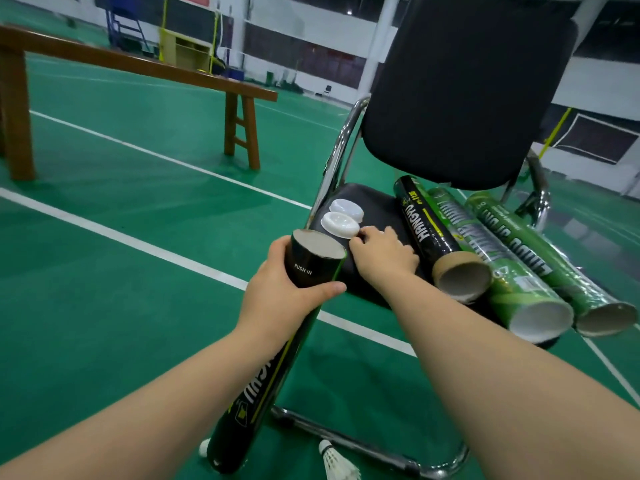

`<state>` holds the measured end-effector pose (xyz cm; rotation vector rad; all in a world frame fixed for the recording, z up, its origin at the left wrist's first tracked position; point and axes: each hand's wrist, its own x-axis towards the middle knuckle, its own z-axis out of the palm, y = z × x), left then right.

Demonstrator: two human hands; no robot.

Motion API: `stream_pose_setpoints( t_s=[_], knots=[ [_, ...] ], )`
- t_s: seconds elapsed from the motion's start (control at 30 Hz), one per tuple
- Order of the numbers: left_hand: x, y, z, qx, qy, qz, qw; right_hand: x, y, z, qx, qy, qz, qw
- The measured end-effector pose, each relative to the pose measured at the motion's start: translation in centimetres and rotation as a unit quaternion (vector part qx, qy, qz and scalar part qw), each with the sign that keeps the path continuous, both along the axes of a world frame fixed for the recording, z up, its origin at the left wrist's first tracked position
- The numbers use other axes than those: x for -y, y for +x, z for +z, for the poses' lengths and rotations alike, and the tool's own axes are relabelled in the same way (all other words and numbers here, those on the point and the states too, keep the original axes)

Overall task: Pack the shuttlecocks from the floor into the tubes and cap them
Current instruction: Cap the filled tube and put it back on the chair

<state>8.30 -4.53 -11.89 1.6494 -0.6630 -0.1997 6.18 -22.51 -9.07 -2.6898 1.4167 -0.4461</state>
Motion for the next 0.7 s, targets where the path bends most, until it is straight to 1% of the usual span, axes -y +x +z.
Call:
stream_pose_setpoints(
  t_s=[0.1, 0.13, 0.17, 0.2, 0.23, 0.3, 0.33, 0.4, 0.43, 0.5, 0.6, 0.7],
  knots=[
    [0.1, -0.8, 0.2, 0.004, 0.001, -0.017, 1.0, -0.6, -0.6, 0.7, 0.001, 0.001, -0.016, 1.0],
    [0.1, -1.1, 0.3, 0.005, 0.003, -0.02, 1.0, -1.0, -0.9, 0.7, 0.025, 0.003, -0.017, 1.0],
    [0.0, -1.5, 0.3, 0.007, 0.004, -0.022, 1.0, -1.6, -1.4, 0.9, 0.076, 0.011, -0.011, 0.997],
    [-0.1, -1.8, 0.4, 0.009, 0.004, -0.024, 1.0, -2.4, -2.1, 1.0, 0.156, 0.031, 0.005, 0.987],
    [-0.2, -2.3, 0.5, 0.011, 0.004, -0.027, 1.0, -3.5, -3.0, 1.1, 0.254, 0.06, 0.031, 0.965],
    [-0.8, -3.3, 0.4, 0.014, 0.002, -0.036, 0.999, -6.6, -5.4, 1.6, 0.439, 0.116, 0.102, 0.885],
    [-1.2, -4.0, 0.3, 0.014, 0.002, -0.043, 0.999, -8.2, -6.7, 1.8, 0.504, 0.135, 0.128, 0.843],
    [-2.3, -5.5, 0.1, 0.008, 0.005, -0.063, 0.998, -11.2, -9.2, 2.0, 0.587, 0.164, 0.152, 0.778],
    [-2.8, -6.3, 0.1, 0.004, 0.005, -0.075, 0.997, -12.6, -10.3, 2.1, 0.608, 0.174, 0.16, 0.758],
    [-3.6, -7.8, 0.6, -0.005, -0.002, -0.101, 0.995, -14.7, -12.4, 2.4, 0.62, 0.18, 0.169, 0.745],
    [-4.7, -10.1, 2.6, -0.016, -0.029, -0.125, 0.992, -16.3, -15.3, 3.1, 0.608, 0.156, 0.175, 0.759],
    [-5.8, -12.8, 4.6, -0.006, -0.045, -0.155, 0.987, -17.4, -18.3, 4.1, 0.591, 0.139, 0.186, 0.773]
  ],
)
